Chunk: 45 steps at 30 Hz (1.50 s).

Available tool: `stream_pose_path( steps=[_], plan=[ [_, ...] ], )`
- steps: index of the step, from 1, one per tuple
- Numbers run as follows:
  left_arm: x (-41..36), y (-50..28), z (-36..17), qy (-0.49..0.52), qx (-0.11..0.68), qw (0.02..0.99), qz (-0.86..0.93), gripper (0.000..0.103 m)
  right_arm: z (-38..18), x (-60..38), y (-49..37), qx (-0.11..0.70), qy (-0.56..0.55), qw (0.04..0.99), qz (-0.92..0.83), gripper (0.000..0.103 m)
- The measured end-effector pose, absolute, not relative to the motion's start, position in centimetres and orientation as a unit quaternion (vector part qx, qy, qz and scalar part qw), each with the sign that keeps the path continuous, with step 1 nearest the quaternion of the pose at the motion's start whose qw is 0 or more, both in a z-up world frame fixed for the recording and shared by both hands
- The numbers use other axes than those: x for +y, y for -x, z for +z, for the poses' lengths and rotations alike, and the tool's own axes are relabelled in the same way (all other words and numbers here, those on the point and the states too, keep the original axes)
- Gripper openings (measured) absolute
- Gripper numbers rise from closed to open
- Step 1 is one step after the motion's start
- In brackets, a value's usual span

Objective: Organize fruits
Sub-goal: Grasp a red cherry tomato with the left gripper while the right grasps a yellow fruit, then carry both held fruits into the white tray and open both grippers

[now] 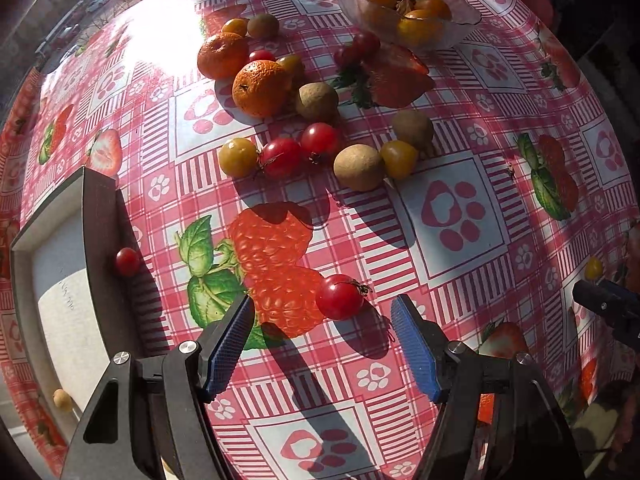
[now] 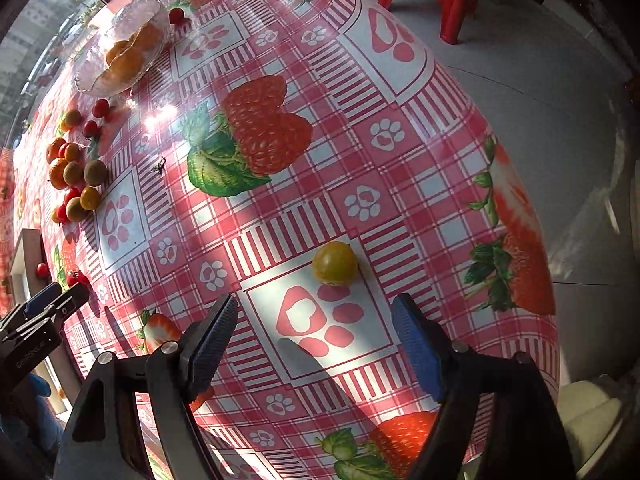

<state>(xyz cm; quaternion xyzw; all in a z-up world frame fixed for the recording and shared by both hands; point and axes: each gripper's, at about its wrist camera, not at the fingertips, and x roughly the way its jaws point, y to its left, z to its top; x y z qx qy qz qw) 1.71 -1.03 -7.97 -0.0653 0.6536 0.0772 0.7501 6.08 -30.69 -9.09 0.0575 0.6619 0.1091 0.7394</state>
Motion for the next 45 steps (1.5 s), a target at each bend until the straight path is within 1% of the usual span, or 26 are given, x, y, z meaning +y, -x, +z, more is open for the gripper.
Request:
stream_pose_path(
  steps=[3, 5, 7, 8, 10, 11, 12, 13, 14, 15, 16, 17, 20, 28, 36, 45],
  plan=[
    [-1.6, -2.1, -8.4, 0.061, 0.654, 0.750, 0.078, 0.072, -9.5, -30.6, -7.0, 0.657, -0.051, 0.744, 0.112, 0.081],
    [-1.9, -2.3, -8.5, 0.060, 0.653, 0.751, 0.077, 0.072, -9.5, -30.4, -7.9, 0.652, -0.043, 0.749, 0.113, 0.076],
    [-2.0, -2.4, -8.7, 0.061, 0.654, 0.750, 0.079, 0.072, -9.5, -29.1, -9.0, 0.649, -0.037, 0.751, 0.114, 0.065],
    [-1.9, -2.7, -8.8, 0.062, 0.655, 0.749, 0.081, 0.072, -9.4, -28.9, -9.3, 0.648, -0.033, 0.752, 0.112, 0.061],
    [-2.0, -2.6, -8.9, 0.064, 0.655, 0.748, 0.086, 0.070, -8.9, -27.4, -9.1, 0.647, -0.021, 0.755, 0.110, 0.041],
    [-1.8, -2.4, -8.8, 0.068, 0.655, 0.748, 0.084, 0.065, -8.9, -27.3, -9.2, 0.646, -0.015, 0.755, 0.109, 0.037],
    [-1.8, -2.0, -8.6, 0.070, 0.654, 0.749, 0.080, 0.062, -8.8, -27.2, -9.3, 0.646, -0.010, 0.755, 0.109, 0.031],
    [-2.1, -2.0, -8.5, 0.067, 0.654, 0.750, 0.077, 0.055, -8.8, -27.1, -9.4, 0.646, -0.007, 0.756, 0.109, 0.026],
    [-2.4, -1.9, -8.2, 0.063, 0.651, 0.753, 0.070, 0.049, -8.8, -27.1, -9.5, 0.645, -0.007, 0.756, 0.110, 0.025],
    [-2.8, -1.9, -8.1, 0.057, 0.650, 0.755, 0.063, 0.037, -8.8, -27.2, -9.2, 0.646, -0.009, 0.755, 0.112, 0.024],
    [-3.2, -2.0, -7.9, 0.051, 0.650, 0.757, 0.055, 0.028, -8.7, -27.2, -8.4, 0.646, -0.012, 0.755, 0.115, 0.024],
    [-3.5, -2.1, -7.8, 0.048, 0.650, 0.757, 0.048, 0.024, -8.6, -27.2, -8.3, 0.647, -0.018, 0.753, 0.119, 0.024],
    [-3.4, -2.1, -7.6, 0.066, 0.651, 0.755, 0.041, 0.024, -8.1, -27.7, -6.3, 0.647, -0.034, 0.750, 0.131, 0.024],
    [-1.4, -0.2, -5.7, 0.105, 0.640, 0.760, 0.038, 0.024, -6.5, -27.2, -4.8, 0.648, -0.060, 0.742, 0.161, 0.024],
    [1.5, 2.9, -4.1, 0.124, 0.629, 0.765, 0.050, 0.024, -4.5, -23.9, -2.1, 0.646, -0.049, 0.738, 0.188, 0.024],
    [5.0, 6.8, -2.9, 0.148, 0.618, 0.768, 0.081, 0.024, -3.0, -18.5, -0.9, 0.639, -0.021, 0.732, 0.235, 0.024]
  ],
)
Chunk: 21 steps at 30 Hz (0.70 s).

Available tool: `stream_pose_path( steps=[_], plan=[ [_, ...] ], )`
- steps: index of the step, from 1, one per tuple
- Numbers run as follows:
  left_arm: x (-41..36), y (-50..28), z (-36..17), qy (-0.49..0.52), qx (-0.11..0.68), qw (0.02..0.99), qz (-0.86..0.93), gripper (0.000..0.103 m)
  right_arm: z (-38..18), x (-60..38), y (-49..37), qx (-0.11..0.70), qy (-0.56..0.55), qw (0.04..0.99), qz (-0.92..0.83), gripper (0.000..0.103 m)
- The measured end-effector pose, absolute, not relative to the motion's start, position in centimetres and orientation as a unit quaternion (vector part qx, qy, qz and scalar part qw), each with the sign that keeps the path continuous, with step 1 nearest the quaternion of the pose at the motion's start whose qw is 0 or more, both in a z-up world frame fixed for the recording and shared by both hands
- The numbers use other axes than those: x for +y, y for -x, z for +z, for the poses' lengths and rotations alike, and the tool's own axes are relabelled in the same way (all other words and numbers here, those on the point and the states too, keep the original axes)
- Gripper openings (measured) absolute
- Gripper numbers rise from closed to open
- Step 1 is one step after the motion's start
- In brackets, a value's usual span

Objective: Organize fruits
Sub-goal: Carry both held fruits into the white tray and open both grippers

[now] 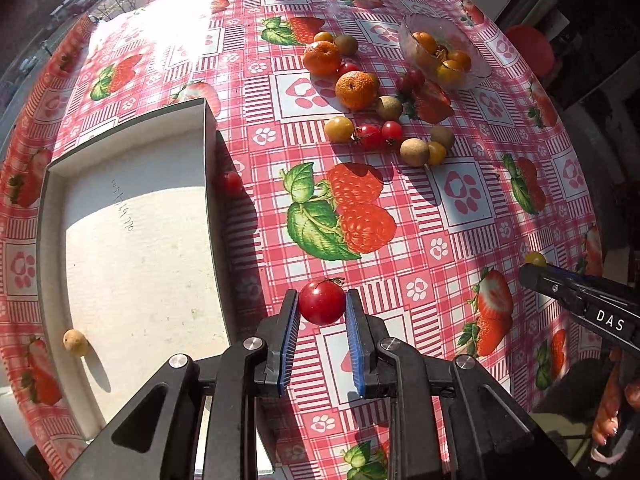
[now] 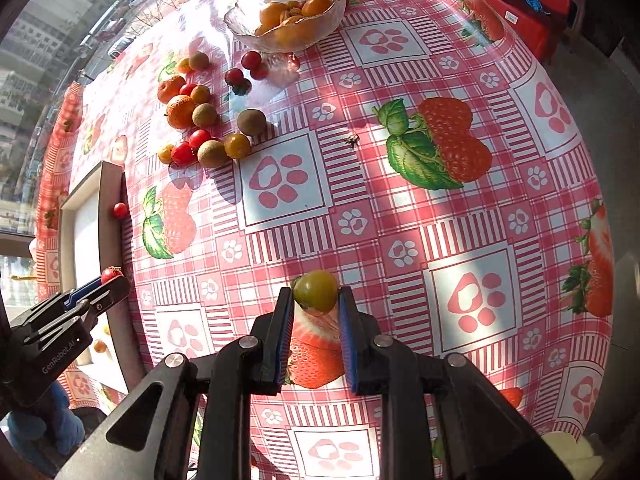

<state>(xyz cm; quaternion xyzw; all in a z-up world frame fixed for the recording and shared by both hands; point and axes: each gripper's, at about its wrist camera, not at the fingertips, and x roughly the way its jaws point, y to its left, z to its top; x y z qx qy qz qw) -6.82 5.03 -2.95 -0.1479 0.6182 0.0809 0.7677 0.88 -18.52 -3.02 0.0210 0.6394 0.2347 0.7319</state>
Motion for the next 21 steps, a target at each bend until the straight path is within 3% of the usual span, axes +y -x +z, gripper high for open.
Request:
stream_pose_path(
  steps=[21],
  plan=[
    [15.5, 16.2, -3.2, 0.202, 0.597, 0.756, 0.178, 0.024, -0.1, -2.5, 4.4, 0.618, 0.069, 0.701, 0.348, 0.024]
  ],
)
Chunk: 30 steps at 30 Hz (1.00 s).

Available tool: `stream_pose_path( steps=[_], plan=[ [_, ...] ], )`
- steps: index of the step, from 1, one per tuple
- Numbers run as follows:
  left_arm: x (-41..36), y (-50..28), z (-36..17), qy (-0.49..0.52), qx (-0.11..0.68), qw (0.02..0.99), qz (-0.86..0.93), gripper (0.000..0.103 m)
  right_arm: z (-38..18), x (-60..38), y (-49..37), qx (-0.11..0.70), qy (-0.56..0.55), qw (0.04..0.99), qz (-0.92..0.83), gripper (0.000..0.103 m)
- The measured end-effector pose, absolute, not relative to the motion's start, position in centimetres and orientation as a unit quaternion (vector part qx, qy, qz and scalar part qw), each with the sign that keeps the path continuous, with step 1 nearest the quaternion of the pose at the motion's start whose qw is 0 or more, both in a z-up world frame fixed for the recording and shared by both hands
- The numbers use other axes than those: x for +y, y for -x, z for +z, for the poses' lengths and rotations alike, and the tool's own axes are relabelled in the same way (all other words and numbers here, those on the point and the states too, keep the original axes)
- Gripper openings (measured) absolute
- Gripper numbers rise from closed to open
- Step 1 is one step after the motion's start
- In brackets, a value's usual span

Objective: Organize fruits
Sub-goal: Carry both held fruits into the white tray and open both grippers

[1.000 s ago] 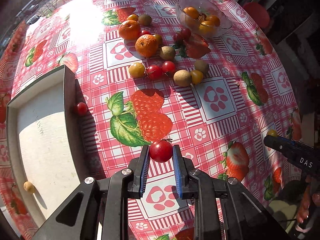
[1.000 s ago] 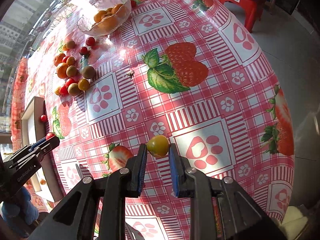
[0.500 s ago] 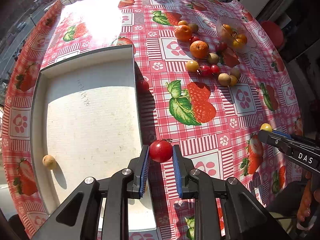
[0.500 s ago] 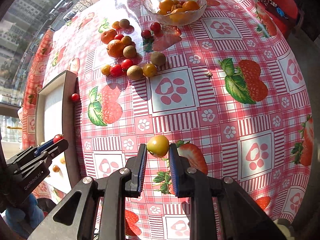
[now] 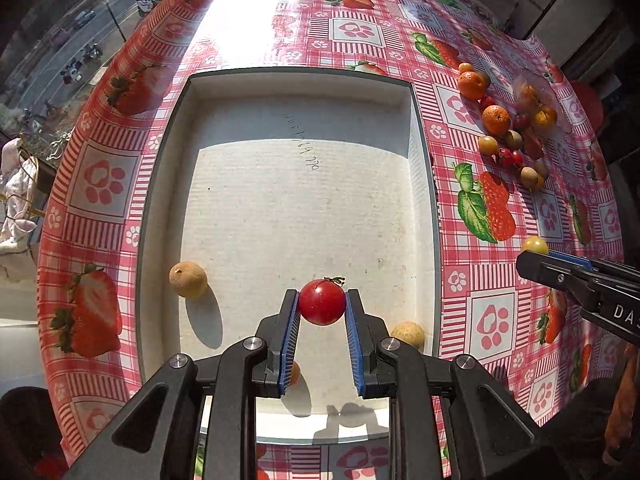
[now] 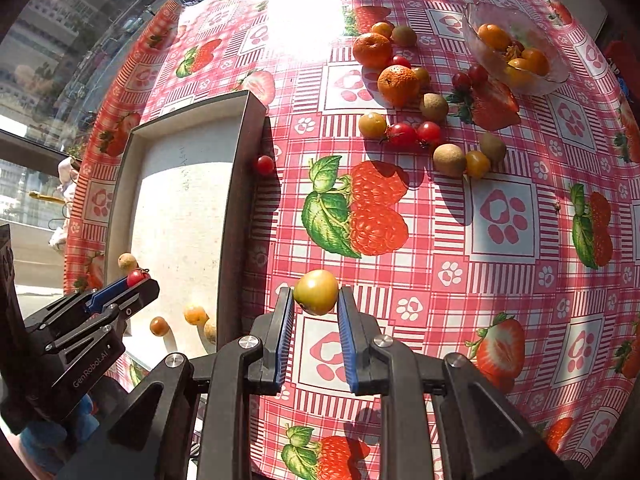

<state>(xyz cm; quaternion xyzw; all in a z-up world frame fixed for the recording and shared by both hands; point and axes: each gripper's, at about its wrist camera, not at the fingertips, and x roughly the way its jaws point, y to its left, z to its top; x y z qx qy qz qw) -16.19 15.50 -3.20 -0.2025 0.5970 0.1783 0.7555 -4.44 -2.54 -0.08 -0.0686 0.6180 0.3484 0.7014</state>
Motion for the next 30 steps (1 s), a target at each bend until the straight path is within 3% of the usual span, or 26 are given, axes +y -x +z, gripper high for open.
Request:
stream_pose_path(
  steps=[12, 30],
  plan=[
    [18.4, 19.2, -5.5, 0.222, 0.607, 0.736, 0.200, 0.024, -0.2, 5.4, 8.4, 0.612, 0.114, 0.670, 0.403, 0.024],
    [18.0, 17.2, -8.5, 0.211, 0.632, 0.718, 0.203, 0.024, -4.4, 9.5, 10.0, 0.638, 0.171, 0.641, 0.392, 0.024]
  ],
)
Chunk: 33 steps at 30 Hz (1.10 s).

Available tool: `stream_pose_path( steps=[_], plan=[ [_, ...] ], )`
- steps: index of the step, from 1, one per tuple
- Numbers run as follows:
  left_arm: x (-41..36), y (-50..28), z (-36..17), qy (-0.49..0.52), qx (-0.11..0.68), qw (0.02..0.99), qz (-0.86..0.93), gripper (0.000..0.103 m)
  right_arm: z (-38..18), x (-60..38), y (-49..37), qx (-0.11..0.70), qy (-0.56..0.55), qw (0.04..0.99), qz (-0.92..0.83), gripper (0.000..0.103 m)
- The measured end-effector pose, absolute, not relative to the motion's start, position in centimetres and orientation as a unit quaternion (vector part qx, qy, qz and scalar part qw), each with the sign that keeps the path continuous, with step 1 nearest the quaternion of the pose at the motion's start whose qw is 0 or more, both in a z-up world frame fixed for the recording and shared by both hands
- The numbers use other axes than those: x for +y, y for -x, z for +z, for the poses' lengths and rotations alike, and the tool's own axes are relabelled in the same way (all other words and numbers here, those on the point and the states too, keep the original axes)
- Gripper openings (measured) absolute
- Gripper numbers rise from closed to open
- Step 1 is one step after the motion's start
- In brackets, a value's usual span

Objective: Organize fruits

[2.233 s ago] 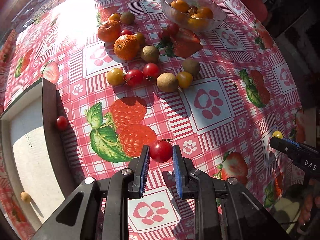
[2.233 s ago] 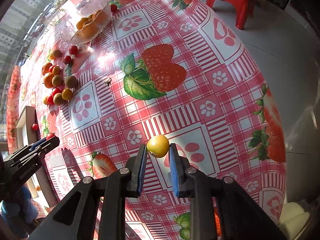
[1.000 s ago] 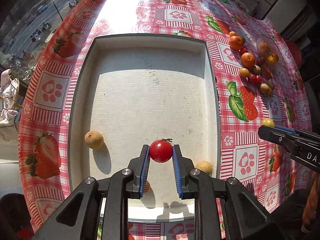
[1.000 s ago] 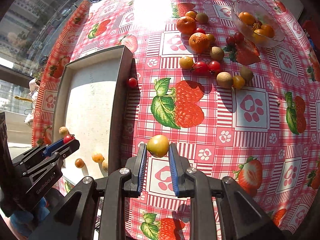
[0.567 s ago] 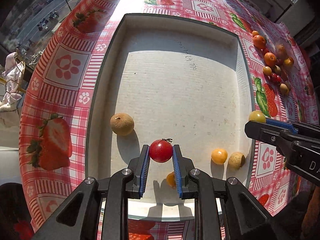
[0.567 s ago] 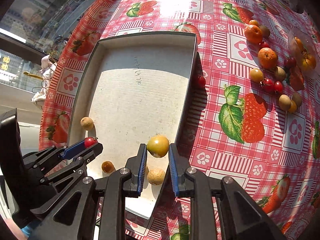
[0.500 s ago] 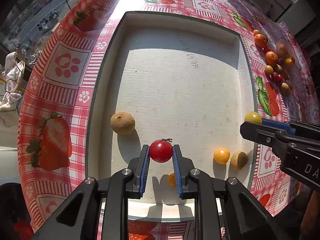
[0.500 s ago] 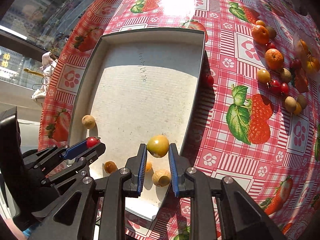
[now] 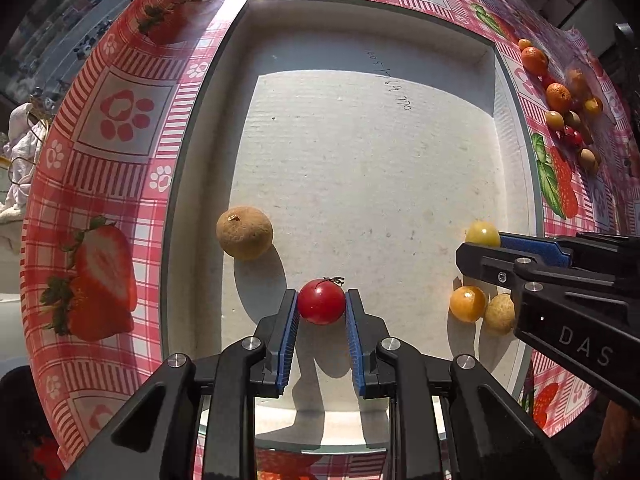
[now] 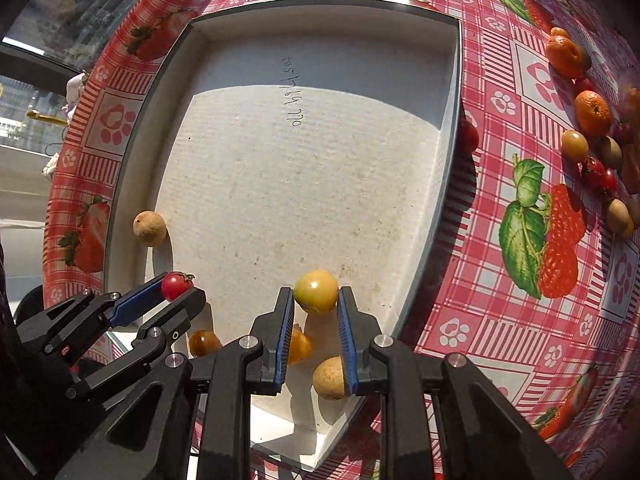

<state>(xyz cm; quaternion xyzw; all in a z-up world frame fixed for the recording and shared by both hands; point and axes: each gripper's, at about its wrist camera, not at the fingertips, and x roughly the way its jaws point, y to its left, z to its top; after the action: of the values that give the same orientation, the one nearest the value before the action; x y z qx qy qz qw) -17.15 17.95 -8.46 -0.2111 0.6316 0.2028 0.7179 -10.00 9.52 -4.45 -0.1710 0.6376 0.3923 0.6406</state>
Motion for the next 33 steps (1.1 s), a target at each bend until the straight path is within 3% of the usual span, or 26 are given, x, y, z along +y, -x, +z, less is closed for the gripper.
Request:
stream_pose_path(
  steps=[4, 5, 6, 7, 8, 9, 17, 20, 33],
  plan=[
    [17.7, 16.9, -8.6, 0.205, 0.635, 0.716, 0.204, 0.025, -4.9, 9.6, 10.0, 0.638, 0.176, 0.638, 0.393, 0.024],
    [17.5, 16.7, -8.6, 0.203, 0.637, 0.716, 0.203, 0.030, -4.9, 9.6, 10.1, 0.638, 0.178, 0.638, 0.394, 0.024],
    [17.5, 16.5, -8.7, 0.202, 0.638, 0.715, 0.202, 0.039, -4.9, 9.6, 10.1, 0.638, 0.179, 0.637, 0.395, 0.025],
    [17.3, 16.3, -8.6, 0.200, 0.636, 0.716, 0.207, 0.067, -5.0, 10.1, 10.0, 0.639, 0.178, 0.635, 0.396, 0.028],
    [17.1, 16.3, -8.3, 0.192, 0.628, 0.722, 0.217, 0.077, -5.0, 10.4, 10.0, 0.640, 0.176, 0.634, 0.398, 0.031],
    [17.0, 16.2, -7.9, 0.185, 0.621, 0.728, 0.222, 0.077, -5.1, 10.8, 10.0, 0.639, 0.176, 0.634, 0.398, 0.039],
    [17.1, 15.7, -7.6, 0.188, 0.624, 0.724, 0.226, 0.077, -4.4, 11.3, 10.3, 0.634, 0.165, 0.632, 0.413, 0.063],
    [17.1, 15.4, -7.3, 0.186, 0.625, 0.723, 0.229, 0.077, -3.3, 10.8, 10.4, 0.630, 0.155, 0.634, 0.422, 0.084],
    [14.7, 14.0, -5.0, 0.166, 0.618, 0.739, 0.212, 0.077, 0.4, 7.2, 8.6, 0.612, 0.112, 0.671, 0.404, 0.086]
  ],
)
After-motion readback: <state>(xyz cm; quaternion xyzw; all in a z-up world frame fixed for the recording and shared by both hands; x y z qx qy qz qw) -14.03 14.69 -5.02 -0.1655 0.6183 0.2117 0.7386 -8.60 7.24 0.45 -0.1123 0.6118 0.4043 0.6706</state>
